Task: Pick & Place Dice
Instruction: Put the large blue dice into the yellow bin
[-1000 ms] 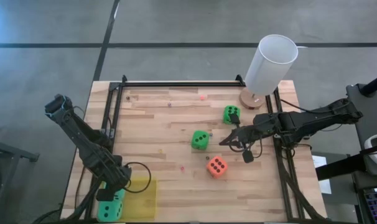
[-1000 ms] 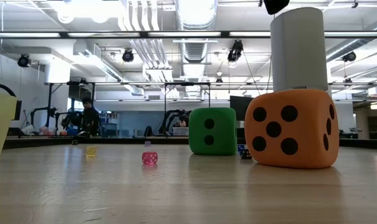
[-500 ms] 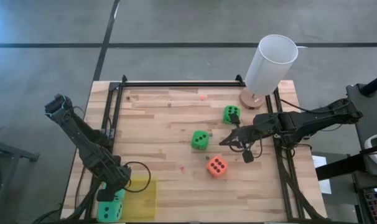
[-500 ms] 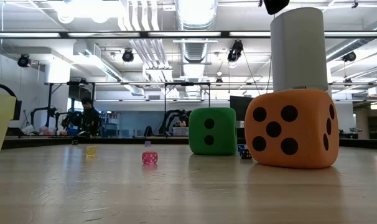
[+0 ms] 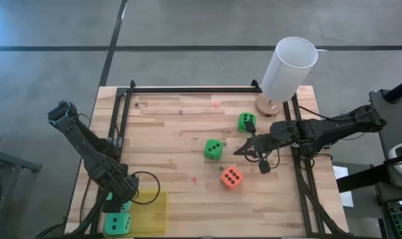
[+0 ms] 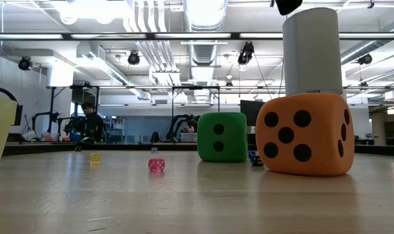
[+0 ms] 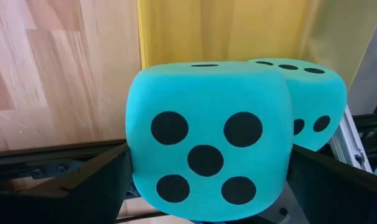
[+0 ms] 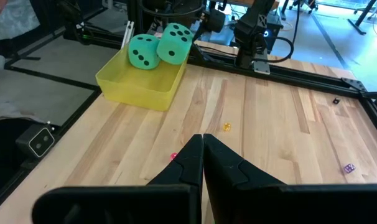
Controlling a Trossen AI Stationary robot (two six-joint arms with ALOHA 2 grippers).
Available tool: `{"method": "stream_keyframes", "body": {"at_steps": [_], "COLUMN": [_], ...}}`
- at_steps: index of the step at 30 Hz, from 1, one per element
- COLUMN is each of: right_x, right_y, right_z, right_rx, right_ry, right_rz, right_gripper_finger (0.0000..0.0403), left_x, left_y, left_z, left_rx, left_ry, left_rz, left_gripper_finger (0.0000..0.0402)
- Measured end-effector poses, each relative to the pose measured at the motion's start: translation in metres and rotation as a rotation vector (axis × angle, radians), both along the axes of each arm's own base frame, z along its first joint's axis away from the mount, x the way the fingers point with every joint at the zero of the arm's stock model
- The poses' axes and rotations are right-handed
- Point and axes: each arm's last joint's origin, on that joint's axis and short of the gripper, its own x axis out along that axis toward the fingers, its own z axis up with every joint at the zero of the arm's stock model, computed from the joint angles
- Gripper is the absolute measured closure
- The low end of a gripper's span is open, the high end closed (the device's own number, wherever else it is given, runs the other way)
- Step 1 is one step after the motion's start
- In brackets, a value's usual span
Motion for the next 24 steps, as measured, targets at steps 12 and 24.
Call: {"method": "stream_keyframes", "body": {"at_steps": [12, 24], "right_x": [0.0, 0.0], "right_y": [-0.0001, 0.0], "right_z": [0.0, 0.0], "right_rx": [0.001, -0.001], "right_ry": [0.0, 0.0], "right_rz": [-0.001, 0.0], "right_gripper_finger": [0.0394, 0.0394], "left_x": [-0.0005, -0.001], "left_y": [0.0003, 0.0003], "left_z": [-0.0092, -0.0096], "left_rx": [-0.002, -0.003], "left_ry": [-0.01, 0.009], "left_rz": [-0.022, 0.007], "left_gripper_finger": [0.0017, 0.0006]}}
